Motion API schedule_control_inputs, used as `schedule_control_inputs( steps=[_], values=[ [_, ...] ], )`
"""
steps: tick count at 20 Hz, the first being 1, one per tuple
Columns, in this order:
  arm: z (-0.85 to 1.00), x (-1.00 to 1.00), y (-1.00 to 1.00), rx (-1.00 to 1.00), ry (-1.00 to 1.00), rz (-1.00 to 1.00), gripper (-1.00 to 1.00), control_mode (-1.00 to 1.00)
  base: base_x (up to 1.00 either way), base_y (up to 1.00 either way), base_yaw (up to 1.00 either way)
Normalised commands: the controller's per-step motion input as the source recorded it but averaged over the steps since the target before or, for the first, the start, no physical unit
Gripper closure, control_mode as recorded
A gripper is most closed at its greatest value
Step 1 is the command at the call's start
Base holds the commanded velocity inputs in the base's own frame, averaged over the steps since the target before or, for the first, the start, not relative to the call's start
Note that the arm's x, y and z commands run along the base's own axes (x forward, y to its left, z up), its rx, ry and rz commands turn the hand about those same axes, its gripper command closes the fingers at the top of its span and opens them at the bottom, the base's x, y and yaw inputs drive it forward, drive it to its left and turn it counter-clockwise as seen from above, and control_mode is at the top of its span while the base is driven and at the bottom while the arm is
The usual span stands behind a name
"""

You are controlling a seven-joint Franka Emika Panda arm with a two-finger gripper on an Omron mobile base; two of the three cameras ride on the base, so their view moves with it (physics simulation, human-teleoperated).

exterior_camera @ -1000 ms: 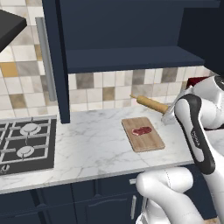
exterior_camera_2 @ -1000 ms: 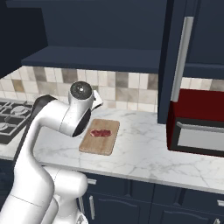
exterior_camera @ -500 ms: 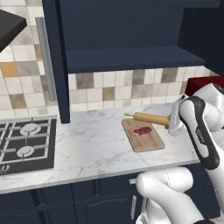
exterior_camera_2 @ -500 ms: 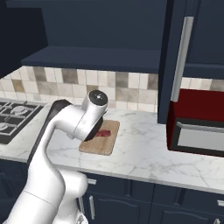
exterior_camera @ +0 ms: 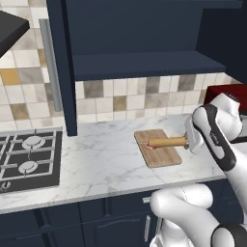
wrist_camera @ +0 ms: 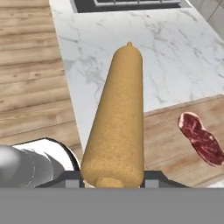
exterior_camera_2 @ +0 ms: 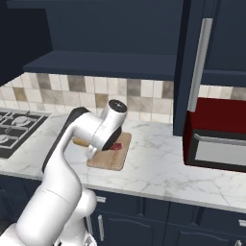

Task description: Open the cabinet, retrieve the rolling pin, and place it next to the meat on the cutting board to prepare for tenderizing.

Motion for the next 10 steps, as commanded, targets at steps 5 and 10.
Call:
schedule_control_inputs(
  steps=[5,10],
  values=[
    [-0.39,0.30,-0.09,-0.04,0.04,0.14,1.00,-1.00,0.00,0.00,0.00],
    [-0.41,0.23,-0.10,0.00,0.00,0.12,1.00,-1.00,0.00,0.00,0.00]
  ],
)
